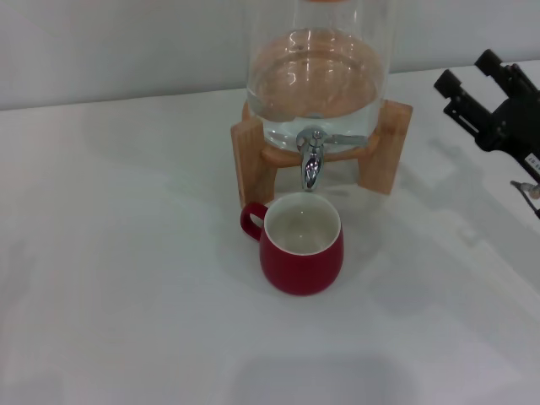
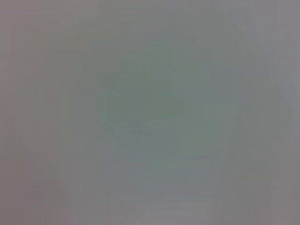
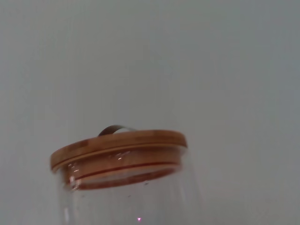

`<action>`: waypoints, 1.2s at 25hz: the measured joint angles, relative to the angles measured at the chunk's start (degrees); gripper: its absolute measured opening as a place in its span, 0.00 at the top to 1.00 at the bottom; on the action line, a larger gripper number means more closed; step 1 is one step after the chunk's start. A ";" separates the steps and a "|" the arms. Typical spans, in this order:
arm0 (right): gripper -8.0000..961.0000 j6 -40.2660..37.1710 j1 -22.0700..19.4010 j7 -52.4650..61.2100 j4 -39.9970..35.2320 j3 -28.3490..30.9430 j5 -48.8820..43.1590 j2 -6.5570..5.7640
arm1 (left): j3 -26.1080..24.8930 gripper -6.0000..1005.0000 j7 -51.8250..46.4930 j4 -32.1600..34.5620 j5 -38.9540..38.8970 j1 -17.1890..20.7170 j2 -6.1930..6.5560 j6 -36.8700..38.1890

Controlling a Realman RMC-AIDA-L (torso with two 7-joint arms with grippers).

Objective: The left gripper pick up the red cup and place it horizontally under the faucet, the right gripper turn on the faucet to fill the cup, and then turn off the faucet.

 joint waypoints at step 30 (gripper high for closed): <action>0.14 0.90 0.78 2.69 -2.07 -14.47 -2.83 -0.50 | 0.22 0.13 0.00 6.75 -0.74 -3.07 -0.13 -0.48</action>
